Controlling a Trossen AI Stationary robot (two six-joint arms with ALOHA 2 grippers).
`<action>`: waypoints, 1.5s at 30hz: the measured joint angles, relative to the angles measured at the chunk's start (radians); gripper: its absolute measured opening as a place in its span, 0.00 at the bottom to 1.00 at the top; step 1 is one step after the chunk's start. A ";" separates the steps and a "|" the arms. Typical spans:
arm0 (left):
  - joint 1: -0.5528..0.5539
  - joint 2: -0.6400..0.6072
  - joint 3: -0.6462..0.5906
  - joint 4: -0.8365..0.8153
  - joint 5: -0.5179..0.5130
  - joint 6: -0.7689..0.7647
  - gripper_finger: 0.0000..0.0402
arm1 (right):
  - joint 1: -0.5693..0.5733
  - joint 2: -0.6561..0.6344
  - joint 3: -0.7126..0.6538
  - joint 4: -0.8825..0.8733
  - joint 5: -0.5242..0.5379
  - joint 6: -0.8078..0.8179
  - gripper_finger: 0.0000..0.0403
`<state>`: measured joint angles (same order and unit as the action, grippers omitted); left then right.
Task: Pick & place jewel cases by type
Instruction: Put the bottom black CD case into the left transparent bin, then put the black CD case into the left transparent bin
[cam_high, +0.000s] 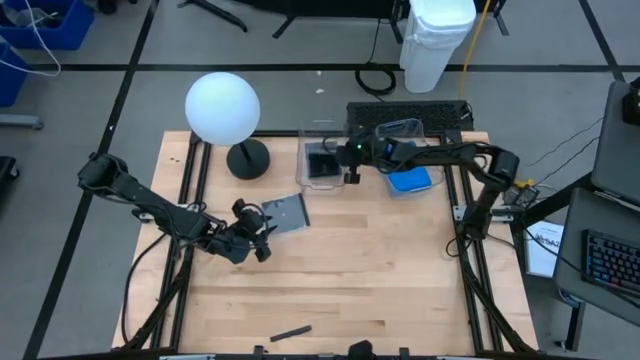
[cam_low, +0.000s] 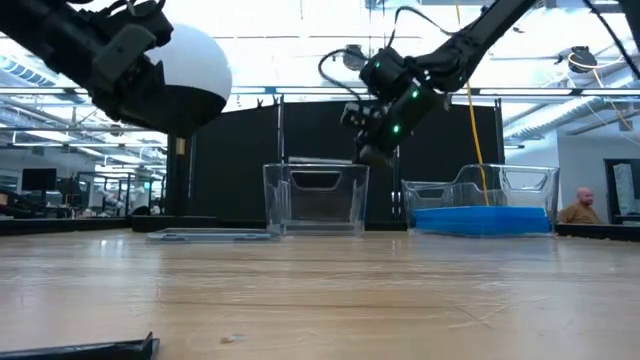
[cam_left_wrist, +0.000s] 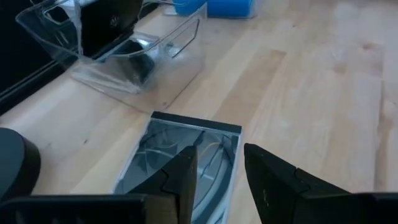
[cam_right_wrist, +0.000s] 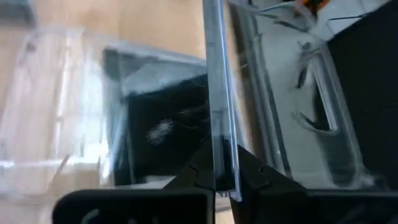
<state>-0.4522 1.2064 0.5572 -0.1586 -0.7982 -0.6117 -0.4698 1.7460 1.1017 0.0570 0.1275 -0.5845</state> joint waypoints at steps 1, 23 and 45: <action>0.000 0.000 -0.009 0.012 -0.001 0.000 0.35 | 0.000 0.017 0.001 0.003 -0.001 -0.013 0.02; 0.006 0.000 -0.060 0.088 -0.014 -0.018 0.35 | 0.172 -0.058 -0.003 0.118 0.055 0.053 0.40; 0.013 0.000 -0.060 0.106 -0.013 -0.002 0.35 | 0.033 0.268 0.538 -0.504 -0.286 0.101 0.00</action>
<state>-0.4389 1.2060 0.4969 -0.0525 -0.8116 -0.6135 -0.4372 2.0140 1.6397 -0.4470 -0.1582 -0.4832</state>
